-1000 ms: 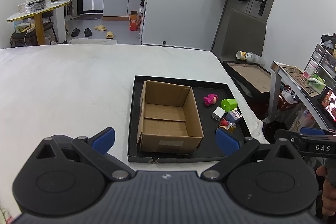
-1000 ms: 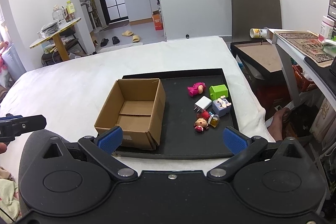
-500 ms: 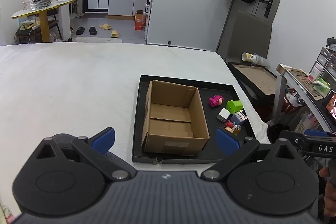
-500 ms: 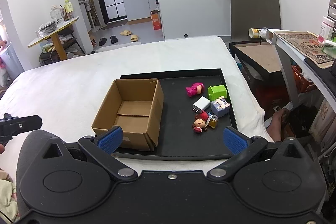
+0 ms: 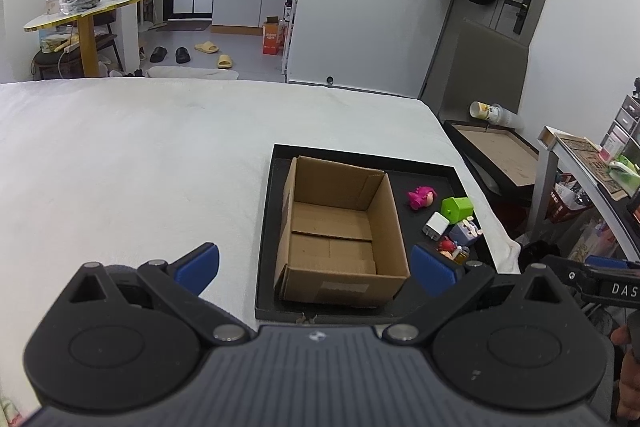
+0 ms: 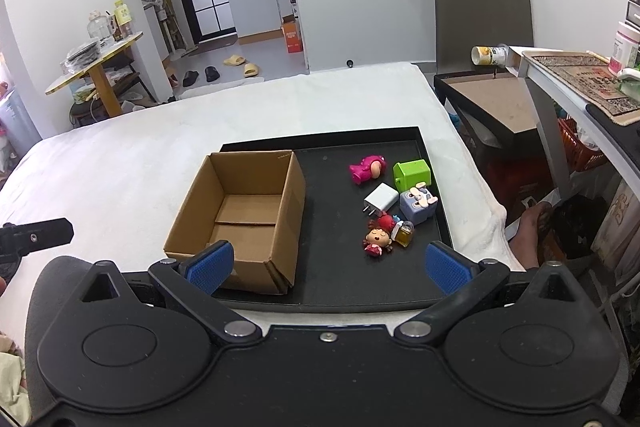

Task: Organize rigid objects
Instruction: 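Move the right tool toward the toys on the black tray, then close the right gripper on the doll figurine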

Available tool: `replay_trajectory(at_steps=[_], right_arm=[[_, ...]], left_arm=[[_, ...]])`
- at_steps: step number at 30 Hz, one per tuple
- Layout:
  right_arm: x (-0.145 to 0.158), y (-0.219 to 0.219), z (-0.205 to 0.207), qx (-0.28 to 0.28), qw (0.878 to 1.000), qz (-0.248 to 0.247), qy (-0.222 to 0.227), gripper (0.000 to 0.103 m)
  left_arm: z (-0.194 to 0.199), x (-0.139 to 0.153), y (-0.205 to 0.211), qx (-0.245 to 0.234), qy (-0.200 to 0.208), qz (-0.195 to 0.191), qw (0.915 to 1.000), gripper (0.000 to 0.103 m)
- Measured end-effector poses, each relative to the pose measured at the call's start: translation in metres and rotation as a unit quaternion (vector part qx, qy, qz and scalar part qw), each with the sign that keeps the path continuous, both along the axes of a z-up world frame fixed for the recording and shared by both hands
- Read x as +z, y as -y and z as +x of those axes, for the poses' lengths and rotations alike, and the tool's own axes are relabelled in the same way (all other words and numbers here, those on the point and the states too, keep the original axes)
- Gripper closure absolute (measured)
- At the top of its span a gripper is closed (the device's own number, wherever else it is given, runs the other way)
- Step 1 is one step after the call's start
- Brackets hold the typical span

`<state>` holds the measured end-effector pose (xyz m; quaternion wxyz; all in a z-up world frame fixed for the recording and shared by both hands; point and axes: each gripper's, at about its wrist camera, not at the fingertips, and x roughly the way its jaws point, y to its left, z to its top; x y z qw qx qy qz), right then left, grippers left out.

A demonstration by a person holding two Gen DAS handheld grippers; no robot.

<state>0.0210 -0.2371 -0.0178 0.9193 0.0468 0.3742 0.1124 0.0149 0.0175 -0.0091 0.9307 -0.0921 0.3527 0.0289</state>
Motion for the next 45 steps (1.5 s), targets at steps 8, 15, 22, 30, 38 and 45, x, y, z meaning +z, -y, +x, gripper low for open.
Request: replay_trajectory(at_steps=[8, 15, 22, 30, 38, 45], right_arm=[[-0.011, 0.004, 0.019, -0.008, 1.000, 0.001, -0.011, 0.000], [-0.024, 0.006, 0.037, -0.010, 1.000, -0.001, -0.028, 0.000], [-0.038, 0.009, 0.057, -0.020, 0.999, 0.006, -0.050, 0.006], [-0.057, 0.010, 0.080, -0.029, 0.996, 0.013, -0.085, 0.015], [-0.081, 0.006, 0.104, -0.033, 0.992, 0.012, -0.121, 0.020], [-0.097, 0.000, 0.124, -0.031, 0.989, 0.008, -0.142, 0.024]], left_arm=[[0.022, -0.010, -0.007, 0.018, -0.014, 0.001, 0.9997, 0.004], [0.039, -0.021, -0.012, 0.027, -0.027, 0.001, 0.9993, 0.005], [0.061, -0.037, -0.023, 0.039, -0.053, -0.014, 0.9977, 0.015], [0.081, -0.056, -0.033, 0.046, -0.085, -0.029, 0.9949, 0.024], [0.101, -0.080, -0.040, 0.048, -0.121, -0.044, 0.9906, 0.034], [0.120, -0.099, -0.043, 0.055, -0.149, -0.051, 0.9860, 0.039]])
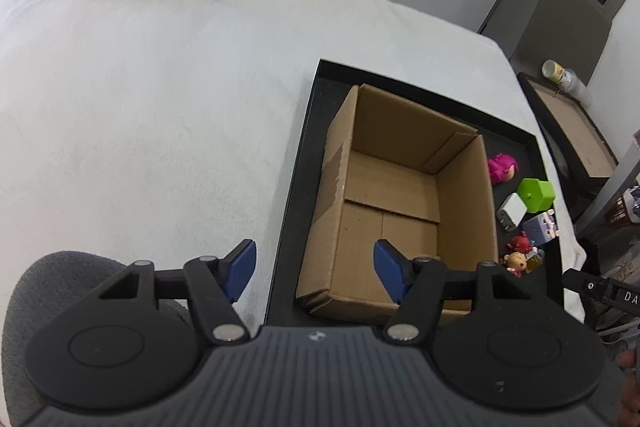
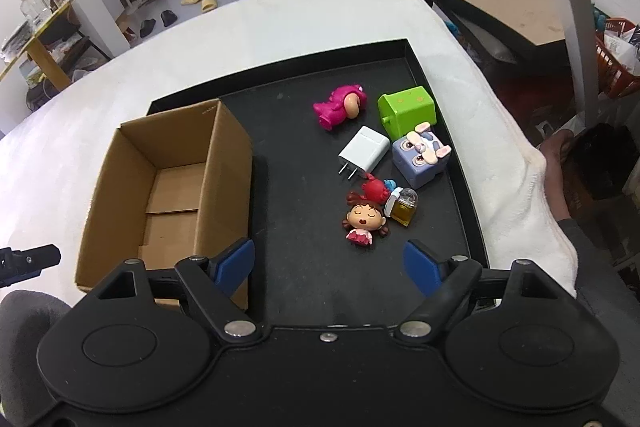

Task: Organize rigid objects
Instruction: 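Close the right gripper on the doll figurine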

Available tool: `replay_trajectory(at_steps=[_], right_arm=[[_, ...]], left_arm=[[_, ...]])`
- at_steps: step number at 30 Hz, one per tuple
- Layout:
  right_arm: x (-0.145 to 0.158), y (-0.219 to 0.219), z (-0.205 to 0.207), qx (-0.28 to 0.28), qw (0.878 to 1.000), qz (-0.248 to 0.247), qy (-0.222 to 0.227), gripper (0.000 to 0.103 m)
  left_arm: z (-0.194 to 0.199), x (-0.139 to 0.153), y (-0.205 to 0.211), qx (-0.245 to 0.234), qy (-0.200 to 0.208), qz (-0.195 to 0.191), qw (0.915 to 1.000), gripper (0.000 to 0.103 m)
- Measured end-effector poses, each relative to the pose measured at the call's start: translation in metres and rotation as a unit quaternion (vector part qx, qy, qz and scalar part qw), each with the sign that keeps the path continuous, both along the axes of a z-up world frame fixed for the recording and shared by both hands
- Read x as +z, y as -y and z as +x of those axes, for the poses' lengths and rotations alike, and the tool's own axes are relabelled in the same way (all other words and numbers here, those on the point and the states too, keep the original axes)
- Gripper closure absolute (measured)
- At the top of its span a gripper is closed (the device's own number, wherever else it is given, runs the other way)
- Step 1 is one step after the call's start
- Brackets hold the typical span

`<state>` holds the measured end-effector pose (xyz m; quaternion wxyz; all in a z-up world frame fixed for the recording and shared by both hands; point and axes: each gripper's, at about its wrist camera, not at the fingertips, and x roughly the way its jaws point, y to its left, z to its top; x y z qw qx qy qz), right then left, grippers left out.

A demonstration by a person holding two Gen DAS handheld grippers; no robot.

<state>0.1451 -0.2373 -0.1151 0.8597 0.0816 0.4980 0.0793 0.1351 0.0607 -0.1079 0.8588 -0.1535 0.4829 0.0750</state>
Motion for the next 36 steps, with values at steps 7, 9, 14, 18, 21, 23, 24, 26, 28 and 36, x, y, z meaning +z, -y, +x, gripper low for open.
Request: replay_trajectory(at_steps=[7, 9, 14, 18, 21, 23, 24, 26, 28, 36], right_arm=[[-0.018, 0.000, 0.019, -0.006, 1.000, -0.008, -0.021, 0.026], [-0.025, -0.002, 0.025, -0.007, 1.000, -0.009, -0.029, 0.028], [-0.044, -0.005, 0.037, -0.006, 0.999, -0.008, -0.048, 0.034], [-0.057, -0.009, 0.047, -0.001, 0.998, -0.014, -0.057, 0.037], [-0.064, -0.010, 0.055, -0.001, 0.998, -0.021, -0.061, 0.040], [-0.068, -0.012, 0.059, 0.002, 0.998, -0.035, -0.061, 0.042], [-0.070, -0.013, 0.061, 0.003, 0.997, -0.040, -0.063, 0.043], [-0.074, -0.013, 0.065, 0.001, 0.997, -0.042, -0.069, 0.046], [-0.079, -0.014, 0.069, 0.002, 0.996, -0.048, -0.073, 0.049], [-0.084, -0.015, 0.078, 0.006, 0.995, -0.060, -0.078, 0.072]], left_arm=[[0.014, -0.023, -0.005, 0.014, -0.023, -0.012, 0.9996, 0.046], [0.018, -0.029, -0.006, 0.015, -0.031, -0.013, 0.9993, 0.051], [0.028, -0.045, -0.010, 0.021, -0.045, -0.019, 0.9986, 0.056], [0.031, -0.053, -0.011, 0.025, -0.052, -0.034, 0.9978, 0.059], [0.034, -0.057, -0.008, 0.020, -0.055, -0.047, 0.9972, 0.066], [0.037, -0.059, -0.006, 0.018, -0.058, -0.055, 0.9966, 0.075], [0.038, -0.061, -0.006, 0.018, -0.061, -0.062, 0.9960, 0.078], [0.041, -0.062, -0.004, 0.023, -0.065, -0.068, 0.9954, 0.082], [0.042, -0.063, -0.002, 0.021, -0.063, -0.061, 0.9959, 0.083], [0.040, -0.066, -0.008, 0.046, -0.066, -0.074, 0.9941, 0.085]])
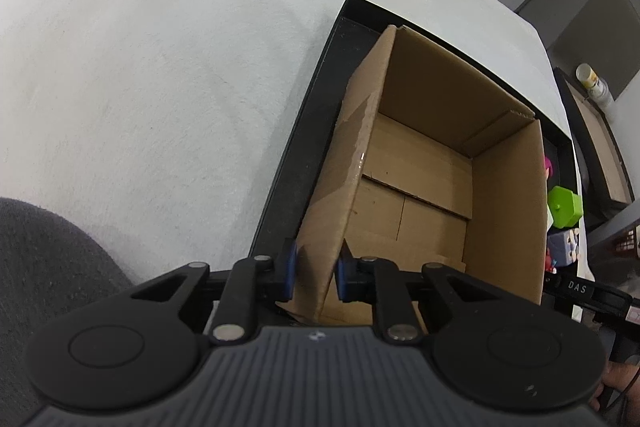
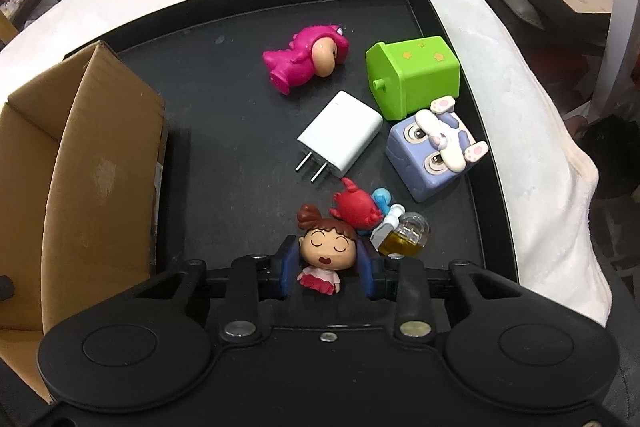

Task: Organize rigid objects
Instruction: 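Close the right gripper on the doll figurine, then carry the doll figurine into the cardboard box and open the right gripper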

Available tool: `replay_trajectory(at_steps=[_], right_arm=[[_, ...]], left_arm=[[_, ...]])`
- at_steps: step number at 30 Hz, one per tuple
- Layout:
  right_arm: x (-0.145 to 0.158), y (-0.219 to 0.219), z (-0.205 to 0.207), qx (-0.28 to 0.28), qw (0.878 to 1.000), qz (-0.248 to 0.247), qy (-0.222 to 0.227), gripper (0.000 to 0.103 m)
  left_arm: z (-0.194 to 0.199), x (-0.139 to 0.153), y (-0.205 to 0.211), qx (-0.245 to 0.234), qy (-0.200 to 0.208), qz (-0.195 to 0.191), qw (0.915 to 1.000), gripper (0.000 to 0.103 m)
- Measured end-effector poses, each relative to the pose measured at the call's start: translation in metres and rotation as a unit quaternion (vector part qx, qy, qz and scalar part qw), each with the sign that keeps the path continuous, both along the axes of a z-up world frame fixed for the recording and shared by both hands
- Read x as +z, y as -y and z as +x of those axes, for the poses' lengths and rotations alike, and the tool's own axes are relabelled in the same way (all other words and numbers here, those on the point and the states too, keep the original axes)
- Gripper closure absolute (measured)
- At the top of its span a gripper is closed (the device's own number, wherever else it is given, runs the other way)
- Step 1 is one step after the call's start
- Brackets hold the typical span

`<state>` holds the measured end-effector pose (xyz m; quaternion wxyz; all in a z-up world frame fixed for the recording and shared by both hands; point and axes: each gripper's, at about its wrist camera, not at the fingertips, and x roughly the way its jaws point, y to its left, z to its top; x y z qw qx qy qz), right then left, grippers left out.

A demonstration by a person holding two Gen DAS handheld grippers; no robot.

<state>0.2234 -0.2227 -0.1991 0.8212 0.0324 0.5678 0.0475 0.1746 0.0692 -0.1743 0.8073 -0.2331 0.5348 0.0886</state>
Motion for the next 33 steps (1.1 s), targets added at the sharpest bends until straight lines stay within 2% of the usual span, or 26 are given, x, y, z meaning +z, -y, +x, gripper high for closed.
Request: replay_trajectory(at_steps=[9, 19, 24, 33], right_arm=[[0.024, -0.006, -0.004, 0.007, 1.000, 0.002, 0.017, 0.072], [0.066, -0.022, -0.004, 0.030, 0.998, 0.002, 0.053, 0.072], [0.087, -0.030, -0.003, 0.037, 0.996, 0.005, 0.075, 0.072], [0.107, -0.058, 0.004, 0.067, 0.993, 0.005, 0.098, 0.072]], left_arm=[[-0.001, 0.002, -0.001, 0.003, 0.006, -0.002, 1.0000, 0.084], [-0.006, 0.002, -0.006, -0.004, 0.012, -0.017, 0.9998, 0.083], [-0.007, 0.004, -0.003, -0.018, 0.017, -0.006, 0.9997, 0.083], [-0.008, 0.003, -0.002, -0.019, 0.021, -0.009, 0.9996, 0.083]])
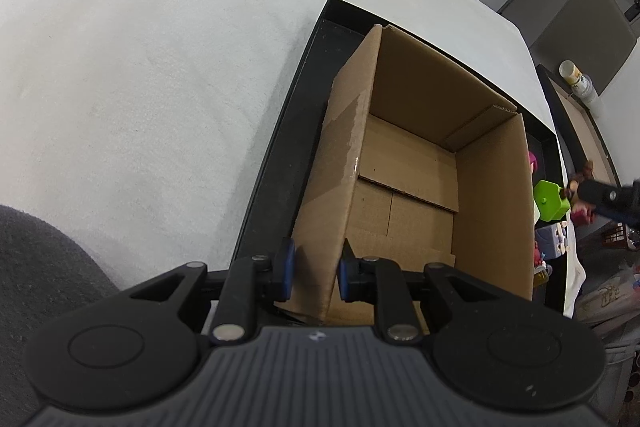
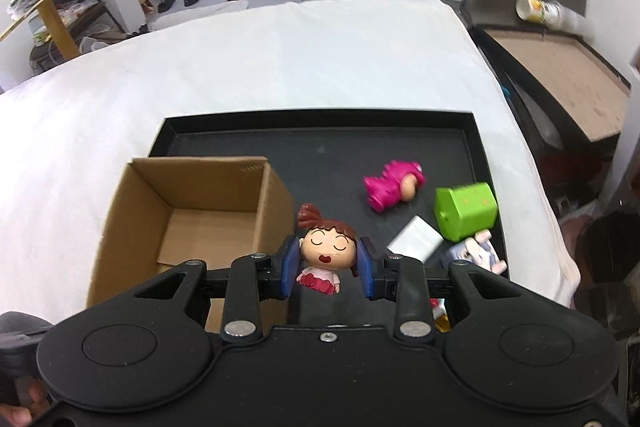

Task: Organize rigid objects
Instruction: 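Carry the doll figurine into the cardboard box and open the right gripper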

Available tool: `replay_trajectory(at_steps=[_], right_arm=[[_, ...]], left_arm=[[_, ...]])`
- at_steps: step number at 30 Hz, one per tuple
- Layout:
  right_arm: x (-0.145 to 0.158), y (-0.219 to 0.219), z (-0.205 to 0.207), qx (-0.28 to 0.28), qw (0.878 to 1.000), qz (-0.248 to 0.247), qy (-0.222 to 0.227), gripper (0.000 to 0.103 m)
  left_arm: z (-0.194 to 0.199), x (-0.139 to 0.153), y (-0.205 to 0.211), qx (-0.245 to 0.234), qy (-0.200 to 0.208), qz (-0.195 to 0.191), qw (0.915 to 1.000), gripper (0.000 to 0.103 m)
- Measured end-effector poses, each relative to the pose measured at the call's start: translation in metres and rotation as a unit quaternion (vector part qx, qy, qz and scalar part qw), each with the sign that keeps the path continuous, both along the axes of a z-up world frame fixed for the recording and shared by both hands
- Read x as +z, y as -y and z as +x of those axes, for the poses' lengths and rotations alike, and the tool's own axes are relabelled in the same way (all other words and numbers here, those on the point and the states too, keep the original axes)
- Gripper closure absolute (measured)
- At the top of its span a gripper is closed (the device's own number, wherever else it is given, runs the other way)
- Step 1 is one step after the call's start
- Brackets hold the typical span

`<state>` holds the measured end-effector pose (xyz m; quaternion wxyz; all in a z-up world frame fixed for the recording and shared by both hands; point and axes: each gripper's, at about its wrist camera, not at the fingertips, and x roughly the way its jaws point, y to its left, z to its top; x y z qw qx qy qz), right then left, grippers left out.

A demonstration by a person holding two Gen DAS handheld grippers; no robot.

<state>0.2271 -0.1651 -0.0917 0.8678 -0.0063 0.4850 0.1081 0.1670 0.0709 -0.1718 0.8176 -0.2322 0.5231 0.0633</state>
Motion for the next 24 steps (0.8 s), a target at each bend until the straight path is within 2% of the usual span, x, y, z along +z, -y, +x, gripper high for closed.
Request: replay_trajectory(at_steps=[12, 24], right_arm=[[0.010, -0.039, 0.005, 0.038, 0.999, 0.010, 0.011, 0.072], [-0.017, -0.089, 0.006, 0.094, 0.995, 0.015, -0.022, 0.072]], left_arm=[[0.002, -0.004, -0.008, 0.002, -0.013, -0.041, 0.9990, 0.082], [-0.003, -0.006, -0.012, -0.007, -0.004, -0.053, 0.9986, 0.082]])
